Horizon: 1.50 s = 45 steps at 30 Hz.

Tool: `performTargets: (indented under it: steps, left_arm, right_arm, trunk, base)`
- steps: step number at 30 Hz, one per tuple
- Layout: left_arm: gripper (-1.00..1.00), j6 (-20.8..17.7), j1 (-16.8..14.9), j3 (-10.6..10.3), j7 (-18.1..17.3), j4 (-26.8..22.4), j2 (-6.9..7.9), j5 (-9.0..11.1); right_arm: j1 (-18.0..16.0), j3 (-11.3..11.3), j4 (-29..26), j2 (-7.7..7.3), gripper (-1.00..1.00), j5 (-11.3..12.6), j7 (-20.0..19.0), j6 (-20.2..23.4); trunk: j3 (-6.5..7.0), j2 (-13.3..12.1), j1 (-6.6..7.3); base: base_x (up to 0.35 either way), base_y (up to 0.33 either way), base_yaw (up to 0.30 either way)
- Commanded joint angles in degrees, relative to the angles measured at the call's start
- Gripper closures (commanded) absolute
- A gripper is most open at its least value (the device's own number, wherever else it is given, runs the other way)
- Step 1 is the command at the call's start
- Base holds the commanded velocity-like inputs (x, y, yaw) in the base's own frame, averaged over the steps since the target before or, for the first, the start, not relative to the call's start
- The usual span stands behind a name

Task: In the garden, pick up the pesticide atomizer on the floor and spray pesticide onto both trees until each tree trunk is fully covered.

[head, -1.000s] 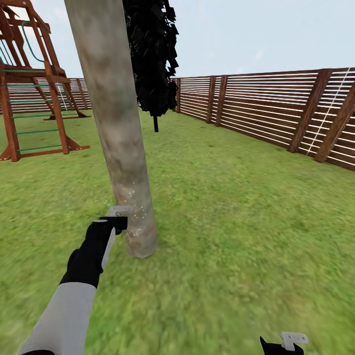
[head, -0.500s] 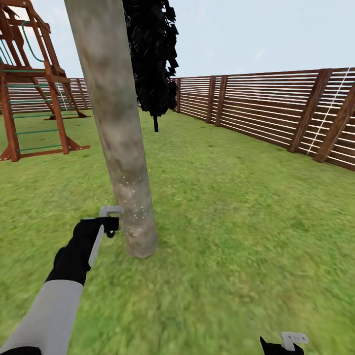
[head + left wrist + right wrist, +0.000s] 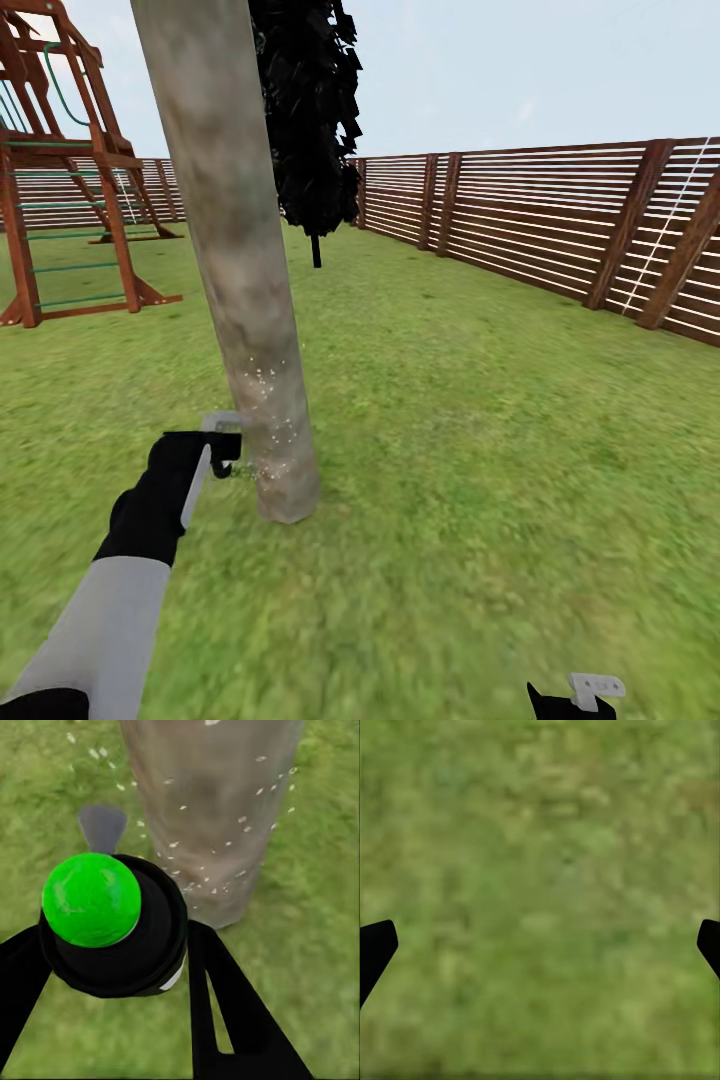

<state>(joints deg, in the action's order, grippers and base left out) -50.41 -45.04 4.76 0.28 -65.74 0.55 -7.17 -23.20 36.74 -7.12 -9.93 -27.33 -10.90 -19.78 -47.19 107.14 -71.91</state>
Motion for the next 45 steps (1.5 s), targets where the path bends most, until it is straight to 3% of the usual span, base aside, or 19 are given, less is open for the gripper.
performTargets:
  steps: [1, 3, 5, 7, 12, 15, 18, 23, 28, 38, 39, 42, 45]
  left_arm:
    - [1.00, 0.0, 0.3, 0.0, -0.1, 0.0, 1.29, 0.7]
    - [1.00, 0.5, 0.7, -0.2, 0.0, 0.6, 1.54, 0.8]
    - [1.00, 1.1, 3.2, -0.4, 0.0, 1.2, 0.61, 0.9]
    - [1.00, 2.9, 4.2, -0.4, -0.1, 5.7, -0.71, 0.9]
    - [1.00, 19.8, 4.3, -0.3, 0.8, 23.2, -1.36, 0.9]
    - [1.00, 27.3, 4.3, -0.2, 2.4, 30.4, -2.11, 1.0]
    - [1.00, 31.5, 4.3, -0.2, 6.7, 36.8, -4.34, 0.6]
    - [1.00, 32.0, 4.3, -0.4, 8.1, 41.3, -4.79, 0.5]
    - [1.00, 31.3, 4.7, 0.0, 8.2, 42.6, -4.13, 0.8]
    - [1.00, 31.7, 5.3, 0.2, 8.3, 44.1, -4.17, 1.0]
    - [1.00, 31.8, 5.3, 0.2, 8.3, 44.1, -4.20, 1.5]
    - [1.00, 32.1, 5.3, 0.1, 8.5, 44.2, -4.47, 6.0]
    - [1.00, 32.2, 5.3, 0.1, 9.1, 44.3, -4.63, 6.7]
  right_arm:
    - [0.0, 0.0, 0.0, 0.00, -1.00, 0.0, 0.0, 0.0]
    - [0.0, 0.0, 0.0, 0.00, -1.00, 0.0, 0.0, 0.0]
    - [0.0, 0.0, 0.0, 0.00, -1.00, 0.0, 0.0, 0.0]
    - [0.0, 0.0, 0.0, 0.00, -1.00, 0.0, 0.0, 0.0]
    - [0.0, 0.0, 0.0, 0.00, -1.00, 0.0, 0.0, 0.0]
    - [0.0, 0.0, 0.0, 0.00, -1.00, 0.0, 0.0, 0.0]
    - [0.0, 0.0, 0.0, 0.00, -1.00, 0.0, 0.0, 0.0]
    - [0.0, 0.0, -0.1, 0.00, -1.00, 0.1, 0.0, 0.0]
    - [0.0, 0.0, -0.1, -0.03, -1.00, 0.0, 0.0, 0.0]
    - [0.0, 0.0, -0.1, 0.00, -1.00, 0.1, -0.1, -0.1]
    - [0.0, 0.1, -0.2, 0.00, -1.00, 0.1, -0.1, -0.1]
    - [0.0, 0.1, -0.2, 0.00, -1.00, 0.1, -0.1, -0.1]
    - [0.0, 0.1, -0.2, -0.11, -1.00, 0.1, -0.1, -0.1]
  trunk:
    - [0.00, 0.0, 0.00]
    - [0.00, 0.0, 0.00]
    - [0.00, 0.0, 0.00]
    - [0.00, 0.0, 0.00]
    - [0.00, 0.0, 0.00]
    - [0.00, 0.0, 0.00]
    - [0.00, 0.0, 0.00]
    - [0.00, 0.0, 0.00]
    - [0.00, 0.0, 0.00]
    - [0.00, 0.0, 0.00]
    - [0.00, 0.0, 0.00]
    - [0.00, 0.0, 0.00]
    - [0.00, 0.0, 0.00]
  base:
    - [0.000, 0.000, 0.000]
    - [0.000, 0.000, 0.000]
    - [0.000, 0.000, 0.000]
    - [0.000, 0.000, 0.000]
    - [0.000, 0.000, 0.000]
    - [0.000, 0.000, 0.000]
    - [0.000, 0.000, 0.000]
    - [0.002, 0.000, 0.000]
    - [0.248, -0.001, 0.000]
    - [0.215, -0.191, 0.065]
    - [0.216, -0.196, 0.264]
    - [0.231, -0.173, 0.235]
    - [0.089, -0.196, 0.038]
